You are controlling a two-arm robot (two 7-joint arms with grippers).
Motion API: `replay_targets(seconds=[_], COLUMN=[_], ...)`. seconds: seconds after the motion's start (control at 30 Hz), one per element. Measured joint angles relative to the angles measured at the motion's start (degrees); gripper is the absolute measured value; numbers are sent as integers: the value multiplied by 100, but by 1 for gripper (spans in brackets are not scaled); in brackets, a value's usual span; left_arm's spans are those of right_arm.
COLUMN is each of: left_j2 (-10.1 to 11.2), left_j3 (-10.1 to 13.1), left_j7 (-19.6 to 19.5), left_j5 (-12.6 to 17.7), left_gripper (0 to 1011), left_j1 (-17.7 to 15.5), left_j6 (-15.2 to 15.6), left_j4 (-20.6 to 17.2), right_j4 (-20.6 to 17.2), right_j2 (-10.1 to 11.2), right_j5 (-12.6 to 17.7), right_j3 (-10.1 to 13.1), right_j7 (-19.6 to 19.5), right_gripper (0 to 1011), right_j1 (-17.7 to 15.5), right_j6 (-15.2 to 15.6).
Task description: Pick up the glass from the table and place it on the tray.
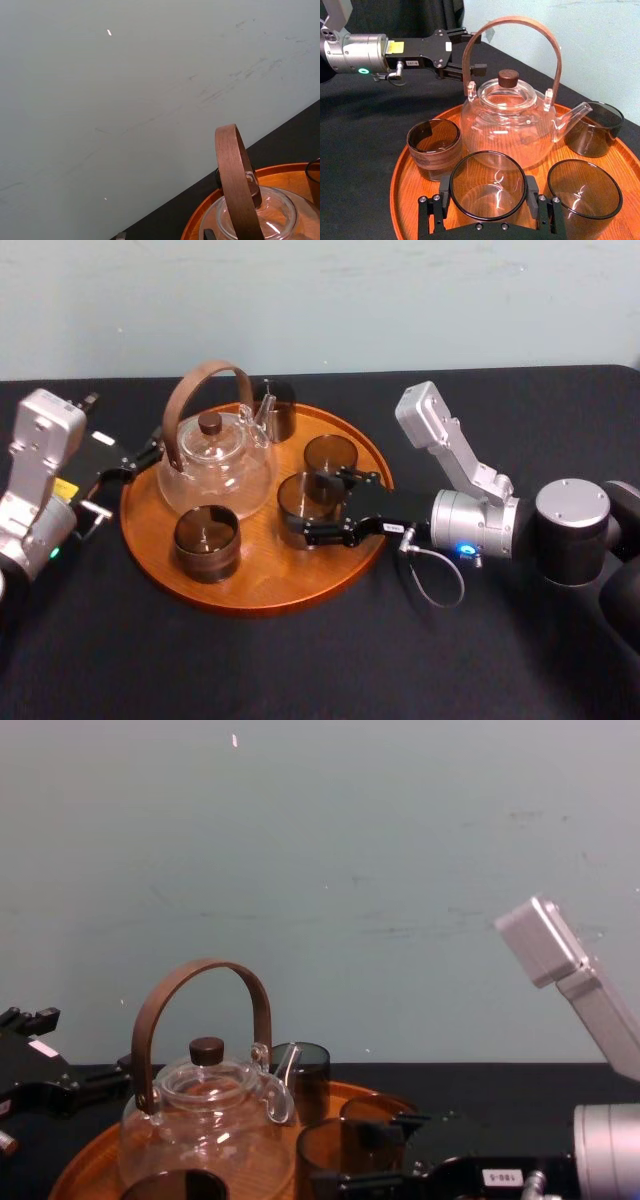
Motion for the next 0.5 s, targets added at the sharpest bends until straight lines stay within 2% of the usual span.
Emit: replay_targets(seconds=[0.5], left_j2=[0], left_j3=[0], left_j7=[0], left_j5=[0], left_gripper=[1001], left_j1=[0], left_j6=[0], left_j4=[0], right_j4=[284], right_j2=[-110], right_j5=[-73], right_j3=[-25], right_j7=[47], right_gripper=[903], right_j1=[59], right_j6=[-60])
